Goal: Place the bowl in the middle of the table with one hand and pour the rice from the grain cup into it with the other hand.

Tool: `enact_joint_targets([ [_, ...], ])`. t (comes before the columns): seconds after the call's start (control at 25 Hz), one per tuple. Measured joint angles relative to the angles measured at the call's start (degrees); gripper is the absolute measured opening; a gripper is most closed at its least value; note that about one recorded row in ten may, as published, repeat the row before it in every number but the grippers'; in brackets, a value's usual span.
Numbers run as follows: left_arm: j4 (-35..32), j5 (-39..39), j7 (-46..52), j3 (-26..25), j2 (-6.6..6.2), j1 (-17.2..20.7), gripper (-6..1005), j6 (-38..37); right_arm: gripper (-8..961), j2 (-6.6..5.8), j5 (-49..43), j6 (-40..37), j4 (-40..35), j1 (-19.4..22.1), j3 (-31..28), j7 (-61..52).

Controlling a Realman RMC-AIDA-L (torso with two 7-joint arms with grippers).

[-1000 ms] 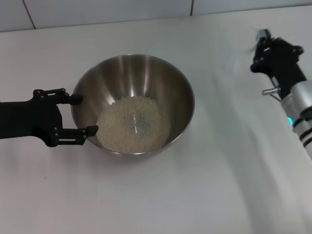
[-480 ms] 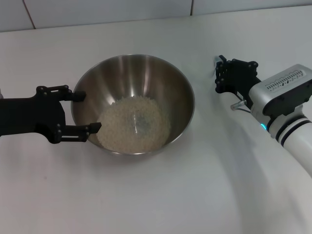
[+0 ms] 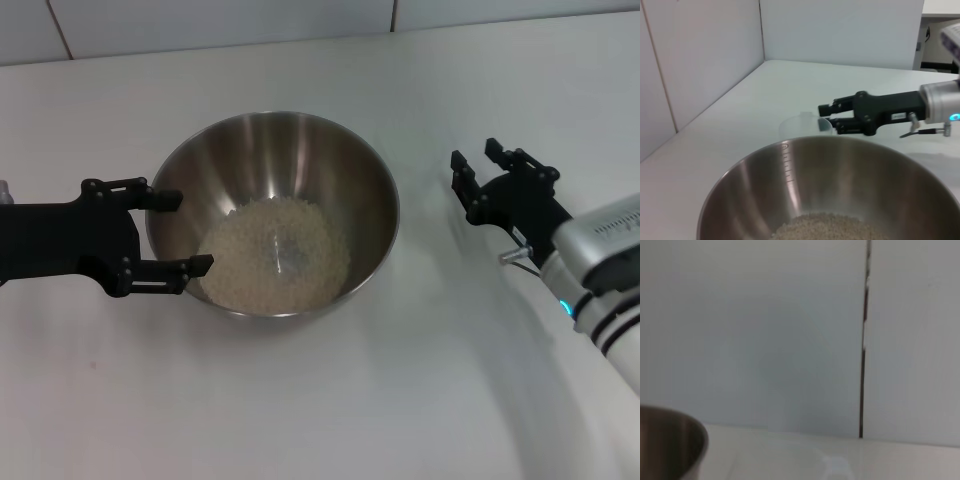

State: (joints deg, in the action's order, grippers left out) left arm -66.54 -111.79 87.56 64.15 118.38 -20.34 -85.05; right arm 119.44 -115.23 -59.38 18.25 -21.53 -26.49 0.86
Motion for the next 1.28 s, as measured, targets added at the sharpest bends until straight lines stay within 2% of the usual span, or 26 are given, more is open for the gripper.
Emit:
enact_joint_targets([
  [0.12,0.0,0.0,0.0,0.1,0.01,0.0,829,0.0,377,-0.10,0.0,-3.4,0.7,2.1,1.0,-0.5],
  [0.24,0.0,0.0,0.1,0.2,0.01,0.0,829,0.0,471,-0.14,0.4,-12.0,1.4,7.5,0.7,-3.3],
  [0.28,0.0,0.0,0.1,0.2,0.01,0.0,829,0.0,503,-0.14,0.4,-12.0,1.4,7.5,0.7,-3.3],
  [0.36,0.0,0.0,0.1,0.2,0.04,0.1,829,0.0,568,-0.13,2.1,-18.2,0.7,10.6,-2.1,-7.8],
  [0.4,0.0,0.0,0.1,0.2,0.07,0.1,829,0.0,601,-0.14,3.6,-25.7,-1.3,13.0,-5.8,-14.4],
  [0.44,0.0,0.0,0.0,0.2,0.08,0.2,829,0.0,633,-0.14,3.6,-25.7,-1.3,13.0,-5.8,-14.4],
  [0.52,0.0,0.0,-0.1,0.1,0.03,0.2,829,0.0,698,-0.58,3.6,-34.7,-5.9,12.9,-7.0,-23.3],
  [0.56,0.0,0.0,-0.2,0.0,0.02,0.2,829,0.0,730,-1.11,2.9,-39.2,-9.4,11.7,-6.5,-28.5],
  [0.6,0.0,0.0,-0.3,-0.1,0.02,0.2,829,0.1,762,-2.31,-0.6,-46.9,-17.5,7.7,-3.6,-38.0],
  [0.64,0.0,0.1,-0.4,-0.1,0.01,0.3,829,0.1,794,-2.31,-0.6,-46.9,-17.5,7.7,-3.6,-38.0],
  [0.68,0.0,0.1,-0.4,-0.2,0.01,0.3,829,0.1,826,-3.00,-3.0,-49.7,-22.2,5.1,-1.2,-42.2],
  [0.76,0.0,0.1,-0.4,-0.3,0.01,0.3,829,0.1,826,-3.86,-7.0,-53.2,-31.1,-0.2,4.3,-48.9],
  [0.8,0.0,0.1,-0.4,-0.3,0.01,0.2,829,0.2,826,-3.26,-9.0,-53.8,-40.5,-4.8,12.2,-54.5],
  [0.84,0.0,0.1,-0.4,-0.3,0.01,0.2,829,0.2,826,-3.26,-9.0,-53.8,-40.5,-4.8,12.2,-54.5],
  [0.96,0.0,0.1,-0.2,-0.3,-0.04,-0.1,829,0.2,827,-0.15,-9.7,-50.6,-56.1,-8.6,25.3,-60.8],
  [1.0,0.0,0.1,-0.1,-0.2,-0.07,-0.2,829,0.1,827,0.43,-9.6,-47.1,-62.0,-9.7,33.6,-64.6],
  [1.04,0.0,0.1,-0.1,-0.2,-0.10,-0.3,829,0.2,827,0.43,-9.6,-47.1,-62.0,-9.7,33.6,-64.6],
  [1.28,0.0,-0.8,0.1,-0.2,-0.07,-0.6,829,0.2,827,0.43,-7.3,-39.7,-68.0,-9.8,51.0,-70.1],
])
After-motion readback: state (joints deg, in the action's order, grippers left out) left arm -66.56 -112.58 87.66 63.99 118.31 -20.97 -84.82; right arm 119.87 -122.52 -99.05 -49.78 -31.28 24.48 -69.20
